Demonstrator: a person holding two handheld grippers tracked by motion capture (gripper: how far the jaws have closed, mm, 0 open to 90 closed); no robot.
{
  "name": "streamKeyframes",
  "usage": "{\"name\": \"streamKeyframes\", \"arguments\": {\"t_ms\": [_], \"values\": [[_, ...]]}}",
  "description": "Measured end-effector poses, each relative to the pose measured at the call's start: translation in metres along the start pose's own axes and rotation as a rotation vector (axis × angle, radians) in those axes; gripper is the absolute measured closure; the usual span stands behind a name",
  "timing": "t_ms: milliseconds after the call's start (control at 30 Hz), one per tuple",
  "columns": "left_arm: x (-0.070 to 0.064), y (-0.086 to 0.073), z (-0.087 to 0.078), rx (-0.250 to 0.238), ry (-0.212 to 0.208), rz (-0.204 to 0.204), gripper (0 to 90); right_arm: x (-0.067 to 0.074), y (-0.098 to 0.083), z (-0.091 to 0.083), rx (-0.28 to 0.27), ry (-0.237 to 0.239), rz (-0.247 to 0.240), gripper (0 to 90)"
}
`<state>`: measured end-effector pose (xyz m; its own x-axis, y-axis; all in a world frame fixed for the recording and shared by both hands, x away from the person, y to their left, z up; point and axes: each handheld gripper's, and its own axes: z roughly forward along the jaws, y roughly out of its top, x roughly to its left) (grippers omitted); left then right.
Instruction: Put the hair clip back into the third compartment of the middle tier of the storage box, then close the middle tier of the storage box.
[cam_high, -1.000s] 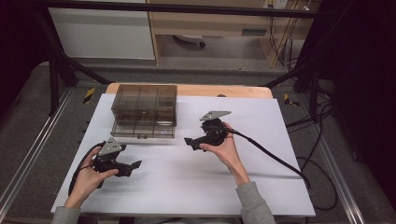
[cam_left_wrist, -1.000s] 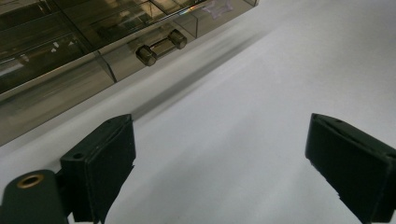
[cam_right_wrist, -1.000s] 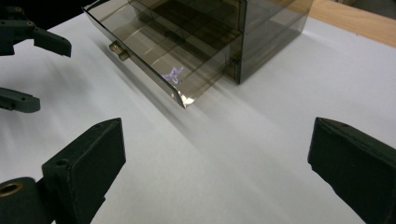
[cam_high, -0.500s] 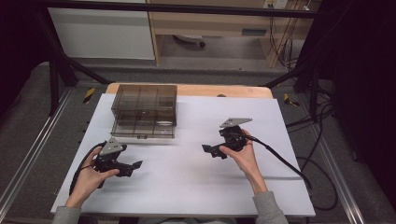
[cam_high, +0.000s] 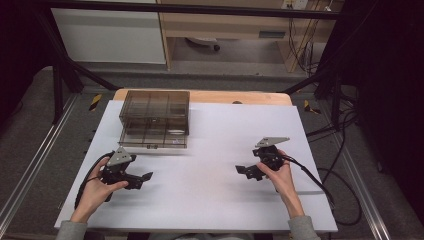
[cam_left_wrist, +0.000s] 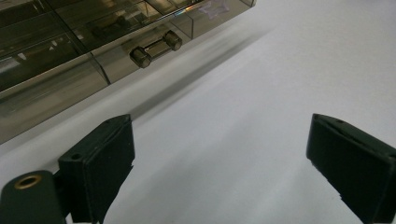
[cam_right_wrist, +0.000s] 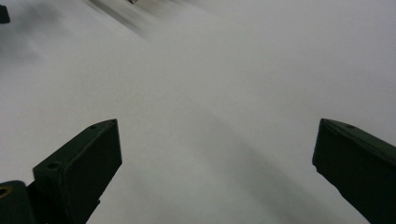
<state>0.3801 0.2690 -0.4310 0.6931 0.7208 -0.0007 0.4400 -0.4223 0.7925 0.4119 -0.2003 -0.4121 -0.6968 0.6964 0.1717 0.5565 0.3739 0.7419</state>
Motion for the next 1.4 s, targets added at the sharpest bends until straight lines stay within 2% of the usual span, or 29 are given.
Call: {"name": "streamKeyframes", "arguments": {"t_ms": [600, 1067, 1400], "values": [[-0.002, 0.004, 0.002, 0.005, 0.006, 0.011, 6.1, -0.016, -0.036, -0.021, -0.003, -0.049, 0.042, 2.1], [-0.004, 0.008, 0.004, 0.010, 0.003, 0.006, 5.7, -0.017, -0.041, -0.023, 0.002, -0.056, 0.036, 2.0], [-0.005, 0.011, 0.006, 0.016, 0.020, 0.010, 6.6, -0.016, -0.042, -0.025, 0.000, -0.051, 0.037, 1.6]]}}
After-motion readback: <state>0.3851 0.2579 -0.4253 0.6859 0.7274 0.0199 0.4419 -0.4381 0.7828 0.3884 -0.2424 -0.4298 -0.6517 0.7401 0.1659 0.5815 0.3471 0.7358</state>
